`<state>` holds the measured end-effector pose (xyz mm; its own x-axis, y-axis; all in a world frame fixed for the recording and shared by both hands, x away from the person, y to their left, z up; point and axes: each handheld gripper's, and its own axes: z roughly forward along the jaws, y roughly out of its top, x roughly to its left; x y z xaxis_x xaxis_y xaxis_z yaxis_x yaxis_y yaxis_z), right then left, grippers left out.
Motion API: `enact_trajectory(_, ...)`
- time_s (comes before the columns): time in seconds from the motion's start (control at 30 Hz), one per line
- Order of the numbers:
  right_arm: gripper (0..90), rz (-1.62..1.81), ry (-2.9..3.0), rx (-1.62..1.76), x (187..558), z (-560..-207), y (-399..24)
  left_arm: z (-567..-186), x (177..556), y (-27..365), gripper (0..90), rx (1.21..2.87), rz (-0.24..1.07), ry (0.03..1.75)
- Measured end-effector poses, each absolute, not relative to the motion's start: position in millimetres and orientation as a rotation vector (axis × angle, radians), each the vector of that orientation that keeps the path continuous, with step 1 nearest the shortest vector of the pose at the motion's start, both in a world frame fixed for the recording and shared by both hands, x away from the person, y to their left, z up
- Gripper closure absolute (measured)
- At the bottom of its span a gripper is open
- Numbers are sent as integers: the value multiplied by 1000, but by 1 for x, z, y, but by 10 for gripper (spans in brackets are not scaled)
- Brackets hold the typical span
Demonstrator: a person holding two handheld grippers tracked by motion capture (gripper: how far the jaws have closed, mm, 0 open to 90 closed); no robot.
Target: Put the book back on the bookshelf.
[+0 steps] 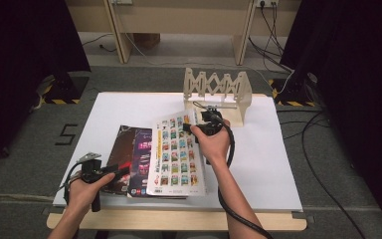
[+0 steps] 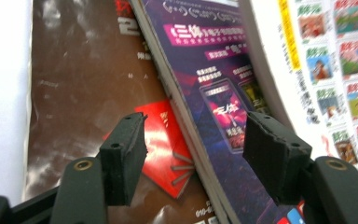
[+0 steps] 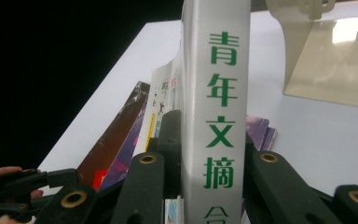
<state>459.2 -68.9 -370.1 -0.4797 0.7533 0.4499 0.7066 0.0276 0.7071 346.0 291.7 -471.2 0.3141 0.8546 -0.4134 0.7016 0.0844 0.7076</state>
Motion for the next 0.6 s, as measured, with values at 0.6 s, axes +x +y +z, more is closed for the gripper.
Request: enact_trajectory(0.6,741,1486,2159,1533,457,-354,-71,-472,342,296,379,1635,218,1438)
